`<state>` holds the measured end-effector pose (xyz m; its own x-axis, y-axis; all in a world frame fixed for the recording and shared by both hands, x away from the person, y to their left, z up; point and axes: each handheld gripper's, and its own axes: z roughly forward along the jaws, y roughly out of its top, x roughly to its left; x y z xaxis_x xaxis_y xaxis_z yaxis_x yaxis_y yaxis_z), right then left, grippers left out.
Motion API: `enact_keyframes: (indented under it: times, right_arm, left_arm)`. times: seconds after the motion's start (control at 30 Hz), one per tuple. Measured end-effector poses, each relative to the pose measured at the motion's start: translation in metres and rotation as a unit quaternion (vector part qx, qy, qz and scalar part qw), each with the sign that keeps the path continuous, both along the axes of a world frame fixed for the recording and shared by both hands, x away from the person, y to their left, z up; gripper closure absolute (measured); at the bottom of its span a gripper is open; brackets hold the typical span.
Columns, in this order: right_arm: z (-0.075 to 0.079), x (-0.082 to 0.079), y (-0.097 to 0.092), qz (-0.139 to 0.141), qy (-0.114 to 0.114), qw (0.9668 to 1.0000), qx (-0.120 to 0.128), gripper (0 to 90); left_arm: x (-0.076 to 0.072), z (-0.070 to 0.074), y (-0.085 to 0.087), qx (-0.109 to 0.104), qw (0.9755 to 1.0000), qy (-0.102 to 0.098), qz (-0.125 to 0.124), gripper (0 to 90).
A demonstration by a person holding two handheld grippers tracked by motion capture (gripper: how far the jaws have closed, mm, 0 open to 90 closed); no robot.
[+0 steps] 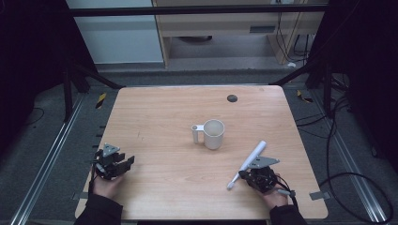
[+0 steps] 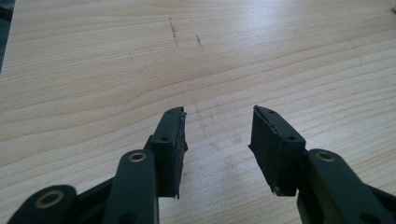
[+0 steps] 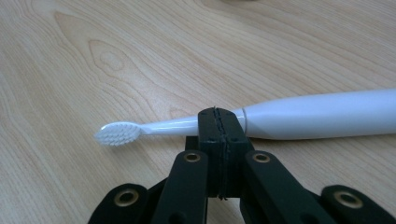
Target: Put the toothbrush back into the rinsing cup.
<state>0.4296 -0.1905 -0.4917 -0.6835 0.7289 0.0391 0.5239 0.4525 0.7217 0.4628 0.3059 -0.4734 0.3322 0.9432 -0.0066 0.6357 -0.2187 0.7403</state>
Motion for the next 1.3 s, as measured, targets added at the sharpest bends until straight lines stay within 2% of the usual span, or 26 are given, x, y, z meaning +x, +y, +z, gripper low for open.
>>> enact_keyframes:
  times: [0.27, 0.43, 0.6, 0.8, 0.97, 1.1, 1.3]
  right_arm:
    - [0.0, 0.003, 0.005, 0.001, 0.0, 1.0, 0.0, 89.9]
    - [0.006, 0.003, 0.001, -0.004, -0.015, 0.9999, 0.008, 89.9]
    - [0.017, 0.01, -0.019, -0.052, -0.046, 0.9974, 0.021, 90.0]
    - [0.023, 0.02, -0.043, -0.104, -0.062, 0.9922, 0.026, 90.0]
    - [0.023, 0.033, -0.053, -0.132, -0.066, 0.9884, 0.036, 90.0]
    - [0.024, 0.049, -0.057, -0.144, -0.075, 0.9861, 0.034, 90.0]
    - [0.021, 0.069, -0.062, -0.159, -0.074, 0.9839, 0.031, 90.0]
  left_arm:
    - [0.0, 0.0, 0.0, 0.0, 1.0, 0.0, -0.001, 53.9]
    - [0.0, 0.0, 0.0, 0.001, 1.0, 0.001, 0.0, 54.0]
    - [0.0, 0.0, 0.0, 0.0, 1.0, -0.001, 0.001, 54.3]
    - [0.001, 0.0, 0.0, 0.002, 1.0, 0.0, 0.0, 54.9]
    - [0.001, 0.001, -0.001, 0.001, 1.0, -0.002, 0.001, 55.6]
    - [0.001, 0.001, 0.0, 0.002, 1.0, -0.002, 0.0, 55.6]
    - [0.001, 0.0, 0.0, 0.001, 1.0, -0.002, 0.001, 55.6]
